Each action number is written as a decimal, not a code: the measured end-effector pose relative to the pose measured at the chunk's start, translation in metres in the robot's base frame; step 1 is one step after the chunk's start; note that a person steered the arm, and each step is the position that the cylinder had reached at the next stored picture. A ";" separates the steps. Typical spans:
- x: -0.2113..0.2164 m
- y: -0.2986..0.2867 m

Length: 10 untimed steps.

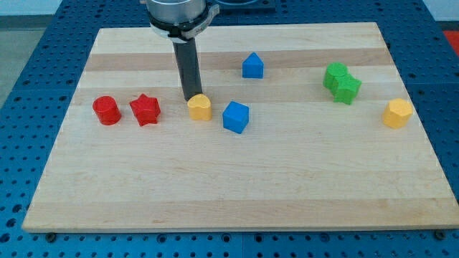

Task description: Move the blue triangle towards the blue cube

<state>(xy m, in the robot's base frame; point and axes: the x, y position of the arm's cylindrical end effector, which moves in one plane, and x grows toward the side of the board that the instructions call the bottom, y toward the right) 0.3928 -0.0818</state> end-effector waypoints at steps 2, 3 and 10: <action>-0.061 0.000; -0.105 0.000; -0.121 0.129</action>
<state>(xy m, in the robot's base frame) 0.2721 0.0476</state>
